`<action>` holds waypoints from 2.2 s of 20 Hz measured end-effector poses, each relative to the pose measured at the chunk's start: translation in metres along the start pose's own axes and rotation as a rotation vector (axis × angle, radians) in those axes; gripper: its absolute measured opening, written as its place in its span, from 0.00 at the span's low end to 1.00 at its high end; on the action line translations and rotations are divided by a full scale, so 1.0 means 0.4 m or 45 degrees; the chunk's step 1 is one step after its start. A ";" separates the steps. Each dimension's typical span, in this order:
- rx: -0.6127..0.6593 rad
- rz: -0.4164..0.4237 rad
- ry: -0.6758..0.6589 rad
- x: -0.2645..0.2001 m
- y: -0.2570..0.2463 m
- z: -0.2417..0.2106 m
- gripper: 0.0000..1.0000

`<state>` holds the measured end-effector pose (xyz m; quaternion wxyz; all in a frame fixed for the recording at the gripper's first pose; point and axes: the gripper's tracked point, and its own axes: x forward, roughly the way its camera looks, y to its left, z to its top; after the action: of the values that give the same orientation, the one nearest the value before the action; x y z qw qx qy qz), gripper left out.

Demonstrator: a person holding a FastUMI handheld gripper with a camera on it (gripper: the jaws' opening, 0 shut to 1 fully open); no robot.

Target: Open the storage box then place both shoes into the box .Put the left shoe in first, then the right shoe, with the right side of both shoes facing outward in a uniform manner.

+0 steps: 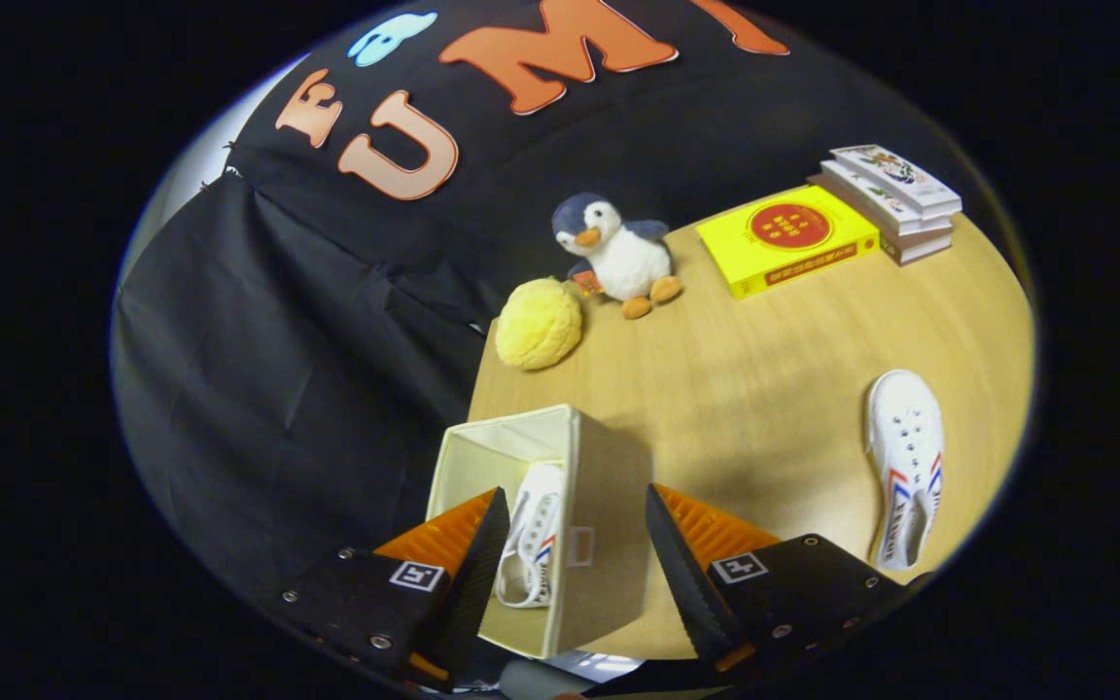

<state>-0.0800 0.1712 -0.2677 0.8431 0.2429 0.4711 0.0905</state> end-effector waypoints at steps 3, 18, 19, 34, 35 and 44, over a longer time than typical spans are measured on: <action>-0.048 -0.117 -0.019 -0.036 -0.138 -0.010 0.87; -0.066 -0.557 0.130 -0.145 -0.663 -0.182 0.90; -0.080 -0.559 0.148 -0.138 -0.674 -0.195 0.90; -0.336 -0.581 0.131 -0.039 -0.745 -0.175 0.77; -0.309 -0.557 0.153 -0.032 -0.746 -0.184 0.75; -0.033 -0.391 0.194 -0.012 -0.708 -0.213 0.30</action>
<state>-0.1757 -0.0483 -0.4415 0.8119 0.1497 0.5641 -0.0149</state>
